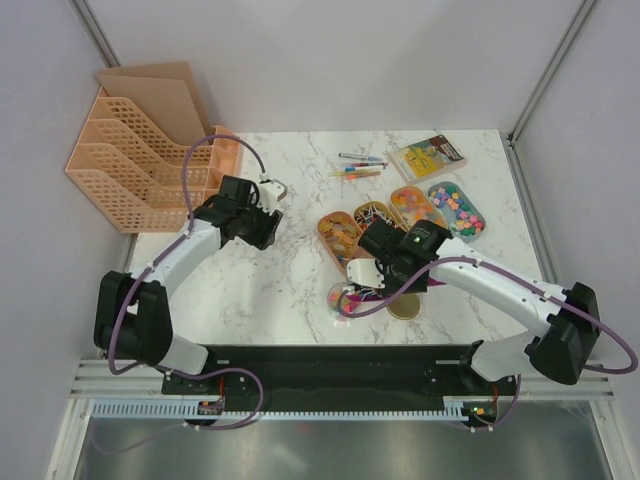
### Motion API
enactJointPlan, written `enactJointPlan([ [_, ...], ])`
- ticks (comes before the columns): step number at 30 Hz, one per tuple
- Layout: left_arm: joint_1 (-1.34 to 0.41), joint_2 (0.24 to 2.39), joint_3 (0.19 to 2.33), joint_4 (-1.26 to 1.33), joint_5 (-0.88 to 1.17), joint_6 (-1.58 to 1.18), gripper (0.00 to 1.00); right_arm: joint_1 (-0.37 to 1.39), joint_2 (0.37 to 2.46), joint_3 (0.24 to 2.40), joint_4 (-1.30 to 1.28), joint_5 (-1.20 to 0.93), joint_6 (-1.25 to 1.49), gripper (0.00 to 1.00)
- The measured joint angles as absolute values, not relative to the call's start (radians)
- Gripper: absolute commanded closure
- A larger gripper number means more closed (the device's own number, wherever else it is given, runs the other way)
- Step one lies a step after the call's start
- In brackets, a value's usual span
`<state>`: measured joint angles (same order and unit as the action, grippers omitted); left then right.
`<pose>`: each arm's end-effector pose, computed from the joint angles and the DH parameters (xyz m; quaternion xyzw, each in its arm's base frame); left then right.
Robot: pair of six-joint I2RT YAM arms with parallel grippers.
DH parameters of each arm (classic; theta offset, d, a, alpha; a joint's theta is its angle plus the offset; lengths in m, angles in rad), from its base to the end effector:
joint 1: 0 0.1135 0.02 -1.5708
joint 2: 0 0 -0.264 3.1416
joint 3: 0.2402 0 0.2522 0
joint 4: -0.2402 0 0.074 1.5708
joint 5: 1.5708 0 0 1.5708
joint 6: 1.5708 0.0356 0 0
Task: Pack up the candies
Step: Place the fake candies in the packing bottle.
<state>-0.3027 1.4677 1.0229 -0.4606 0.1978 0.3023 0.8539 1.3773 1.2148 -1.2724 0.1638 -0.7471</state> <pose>0.2910 -0.0982 0.2392 0.3110 0.8882 -0.0934 0.3250 0.1591 0.1737 0.2840 -0.7098 0.6964 -0.0779 0.0719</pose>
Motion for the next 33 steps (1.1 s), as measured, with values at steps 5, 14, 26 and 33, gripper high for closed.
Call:
enactJointPlan([
  [5, -0.296, 1.423, 1.0, -0.461, 0.192, 0.302, 0.42, 0.927, 1.422, 1.257, -1.314, 0.225, -0.711, 1.0],
  [14, -0.295, 1.365, 0.974, -0.449, 0.197, 0.286, 0.42, 1.013, 1.491, 1.297, -1.33, 0.311, -0.658, 1.0],
  [26, -0.295, 1.348, 0.974, -0.438, 0.22, 0.266, 0.42, 1.031, 1.505, 1.297, -1.343, 0.397, -0.627, 1.0],
  [33, -0.295, 1.341, 0.973, -0.429, 0.221, 0.261, 0.42, 1.073, 1.505, 1.297, -1.344, 0.461, -0.628, 1.0],
])
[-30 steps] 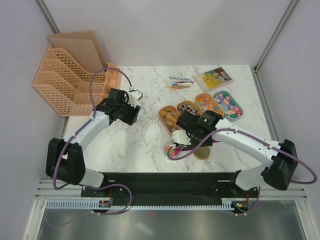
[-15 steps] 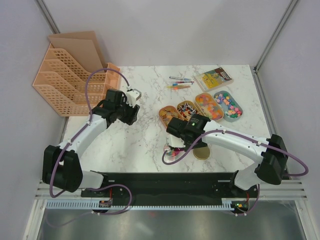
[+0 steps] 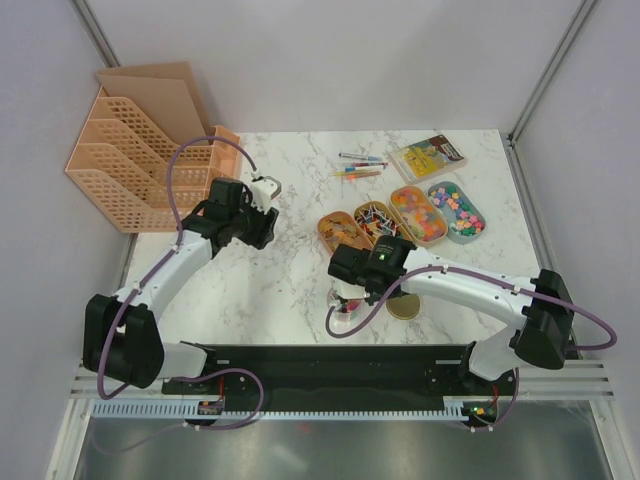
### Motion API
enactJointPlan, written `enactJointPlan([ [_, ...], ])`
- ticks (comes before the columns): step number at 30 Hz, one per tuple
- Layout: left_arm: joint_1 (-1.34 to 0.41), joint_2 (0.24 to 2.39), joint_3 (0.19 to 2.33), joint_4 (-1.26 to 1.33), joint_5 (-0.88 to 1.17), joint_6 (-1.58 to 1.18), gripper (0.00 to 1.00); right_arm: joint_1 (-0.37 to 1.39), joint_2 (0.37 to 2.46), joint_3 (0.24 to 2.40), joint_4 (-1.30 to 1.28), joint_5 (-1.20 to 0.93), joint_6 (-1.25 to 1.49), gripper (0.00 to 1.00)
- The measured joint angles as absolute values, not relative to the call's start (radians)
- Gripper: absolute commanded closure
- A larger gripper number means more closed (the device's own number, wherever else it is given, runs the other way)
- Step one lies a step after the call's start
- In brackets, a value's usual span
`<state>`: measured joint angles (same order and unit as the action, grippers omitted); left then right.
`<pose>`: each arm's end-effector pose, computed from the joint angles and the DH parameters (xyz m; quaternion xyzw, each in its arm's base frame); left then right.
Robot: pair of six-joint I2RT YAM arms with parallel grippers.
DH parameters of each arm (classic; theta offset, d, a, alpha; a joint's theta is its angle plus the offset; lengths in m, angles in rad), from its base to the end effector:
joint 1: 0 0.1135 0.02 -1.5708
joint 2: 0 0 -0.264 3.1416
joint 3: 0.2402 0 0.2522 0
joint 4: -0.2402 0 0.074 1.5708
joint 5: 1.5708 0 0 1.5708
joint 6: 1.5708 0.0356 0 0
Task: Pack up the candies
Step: Place the fake candies in the packing bottle.
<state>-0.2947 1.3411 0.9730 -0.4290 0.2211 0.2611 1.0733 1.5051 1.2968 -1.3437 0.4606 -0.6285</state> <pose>0.2714 -0.0905 0.2606 0.2925 0.8737 -0.1085 0.3732 0.1364 0.2181 0.2791 -0.7306 0.6435 -0.2206 0.0593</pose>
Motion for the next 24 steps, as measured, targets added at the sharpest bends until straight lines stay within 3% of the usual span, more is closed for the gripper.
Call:
enactJointPlan([
  [21, -0.292, 1.312, 0.959, -0.411, 0.224, 0.259, 0.38, 1.161, 1.501, 1.233, -1.343, 0.61, -0.643, 1.0],
  [24, -0.292, 1.312, 0.979, -0.428, 0.269, 0.252, 0.42, 1.154, 1.485, 1.234, -1.345, 0.604, -0.633, 1.0],
])
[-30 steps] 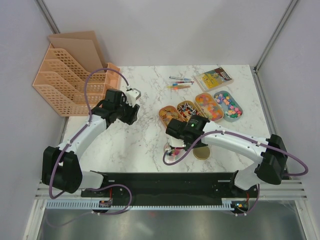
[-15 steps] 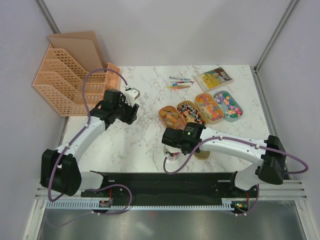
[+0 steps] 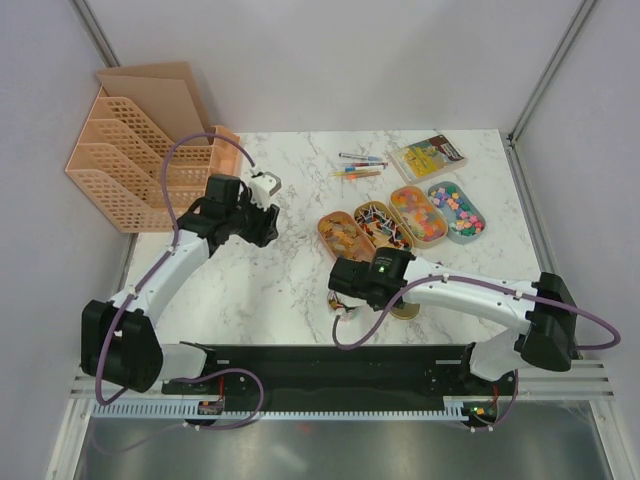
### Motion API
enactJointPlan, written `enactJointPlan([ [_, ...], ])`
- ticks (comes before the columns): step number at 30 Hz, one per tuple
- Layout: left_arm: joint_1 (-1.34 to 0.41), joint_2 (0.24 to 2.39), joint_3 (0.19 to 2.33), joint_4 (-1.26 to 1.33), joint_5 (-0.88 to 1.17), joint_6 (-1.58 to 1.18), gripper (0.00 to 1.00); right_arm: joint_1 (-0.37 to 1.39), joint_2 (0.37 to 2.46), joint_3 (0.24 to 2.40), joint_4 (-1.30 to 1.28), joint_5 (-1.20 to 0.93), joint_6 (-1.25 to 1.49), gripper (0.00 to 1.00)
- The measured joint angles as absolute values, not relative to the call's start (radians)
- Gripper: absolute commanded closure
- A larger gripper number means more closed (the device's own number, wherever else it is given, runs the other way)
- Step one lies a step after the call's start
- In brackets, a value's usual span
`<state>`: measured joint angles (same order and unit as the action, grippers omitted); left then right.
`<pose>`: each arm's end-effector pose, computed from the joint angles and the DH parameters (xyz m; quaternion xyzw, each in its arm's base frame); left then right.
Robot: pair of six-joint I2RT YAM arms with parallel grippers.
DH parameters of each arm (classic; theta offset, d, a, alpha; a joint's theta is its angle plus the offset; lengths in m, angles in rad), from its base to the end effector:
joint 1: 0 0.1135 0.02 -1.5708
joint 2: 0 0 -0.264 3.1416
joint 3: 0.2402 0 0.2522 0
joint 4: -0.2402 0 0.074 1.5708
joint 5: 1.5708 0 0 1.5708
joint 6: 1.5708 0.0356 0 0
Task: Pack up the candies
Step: Place the fake candies in the packing bottle, then adjust the spatula.
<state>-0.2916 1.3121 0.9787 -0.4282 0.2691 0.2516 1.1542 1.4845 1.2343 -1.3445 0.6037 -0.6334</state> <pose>0.2673 -0.0901 0.2705 0.2953 0.8634 -0.1311 0.3875 0.1184 0.2177 0.2707 -0.7464 0.5953 -0.2902 0.0655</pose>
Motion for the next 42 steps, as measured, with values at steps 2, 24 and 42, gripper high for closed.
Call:
enactJointPlan([
  [2, -0.289, 1.314, 1.015, -0.453, 0.336, 0.238, 0.59, 1.128, 1.48, 1.26, -1.353, 0.575, -0.619, 1.0],
  [24, -0.384, 1.555, 1.291, -0.485, 0.878, 0.085, 0.98, 0.929, 1.694, 1.873, -1.359, 0.314, -0.508, 1.0],
  [42, -0.412, 1.635, 1.355, -0.452, 0.842, 0.072, 0.98, 0.729, 1.688, 2.046, -1.38, 0.116, -0.381, 1.0],
])
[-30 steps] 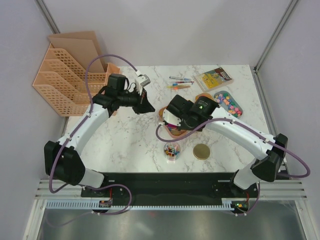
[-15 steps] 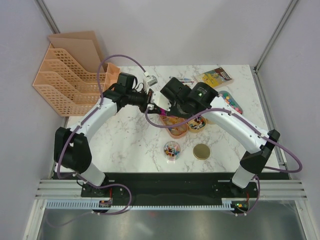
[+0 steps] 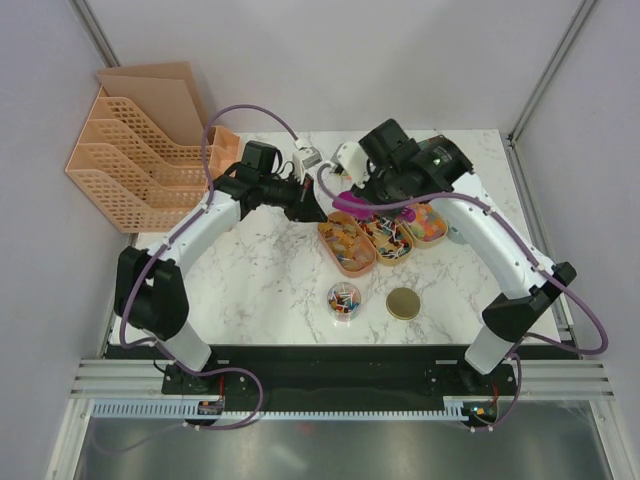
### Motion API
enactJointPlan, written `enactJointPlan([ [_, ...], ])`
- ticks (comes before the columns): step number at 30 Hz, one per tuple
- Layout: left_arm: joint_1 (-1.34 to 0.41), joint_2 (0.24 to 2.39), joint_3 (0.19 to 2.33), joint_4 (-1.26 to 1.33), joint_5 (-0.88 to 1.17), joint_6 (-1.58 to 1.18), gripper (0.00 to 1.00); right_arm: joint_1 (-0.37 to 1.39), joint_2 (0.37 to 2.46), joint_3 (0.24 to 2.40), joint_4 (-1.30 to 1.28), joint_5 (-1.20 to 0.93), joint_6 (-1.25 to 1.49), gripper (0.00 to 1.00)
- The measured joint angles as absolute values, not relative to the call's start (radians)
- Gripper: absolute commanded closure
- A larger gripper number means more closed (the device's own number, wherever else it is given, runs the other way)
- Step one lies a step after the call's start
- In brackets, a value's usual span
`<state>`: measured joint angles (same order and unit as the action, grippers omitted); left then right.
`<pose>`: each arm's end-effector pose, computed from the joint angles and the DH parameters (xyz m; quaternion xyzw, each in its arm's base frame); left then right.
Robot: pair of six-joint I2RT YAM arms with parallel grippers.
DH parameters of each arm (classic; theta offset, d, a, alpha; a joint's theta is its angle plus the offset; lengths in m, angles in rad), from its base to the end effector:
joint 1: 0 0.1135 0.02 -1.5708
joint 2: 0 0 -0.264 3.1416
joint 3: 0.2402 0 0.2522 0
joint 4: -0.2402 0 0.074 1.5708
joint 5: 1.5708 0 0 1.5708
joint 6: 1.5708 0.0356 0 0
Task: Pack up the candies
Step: Adjust the spatula, then scoop the fake candies from the storage box.
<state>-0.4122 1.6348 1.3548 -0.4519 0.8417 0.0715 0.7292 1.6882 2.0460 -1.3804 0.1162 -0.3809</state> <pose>0.3207 -0.1692 0.3016 0.3612 0.7695 -0.4307 0.3031 0.2387 0.2077 0.4243 -0.4931 0.8251 -0.0082 0.2758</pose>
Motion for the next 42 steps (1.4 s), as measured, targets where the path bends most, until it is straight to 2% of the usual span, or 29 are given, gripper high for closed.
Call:
enactJointPlan([
  [5, -0.415, 1.658, 1.355, -0.469, 0.812, 0.072, 0.98, 0.612, 1.638, 2.006, -1.359, 0.074, -0.326, 1.0],
  [13, -0.411, 1.664, 1.307, -0.473, 0.641, 0.121, 0.98, 0.617, 1.595, 1.784, -1.363, -0.049, -0.287, 1.0],
  [22, -0.42, 1.8, 1.15, -0.385, 0.575, 0.122, 0.98, 0.613, 1.652, 1.692, -1.365, -0.094, -0.253, 1.0],
  [34, -0.504, 1.982, 1.259, -0.328, 0.579, 0.11, 0.98, 0.609, 1.751, 1.692, -1.361, -0.097, -0.231, 1.0],
  [42, -0.534, 2.031, 1.323, -0.337, 0.58, 0.1, 0.97, 0.569, 1.773, 1.676, -1.358, -0.044, -0.228, 1.0],
])
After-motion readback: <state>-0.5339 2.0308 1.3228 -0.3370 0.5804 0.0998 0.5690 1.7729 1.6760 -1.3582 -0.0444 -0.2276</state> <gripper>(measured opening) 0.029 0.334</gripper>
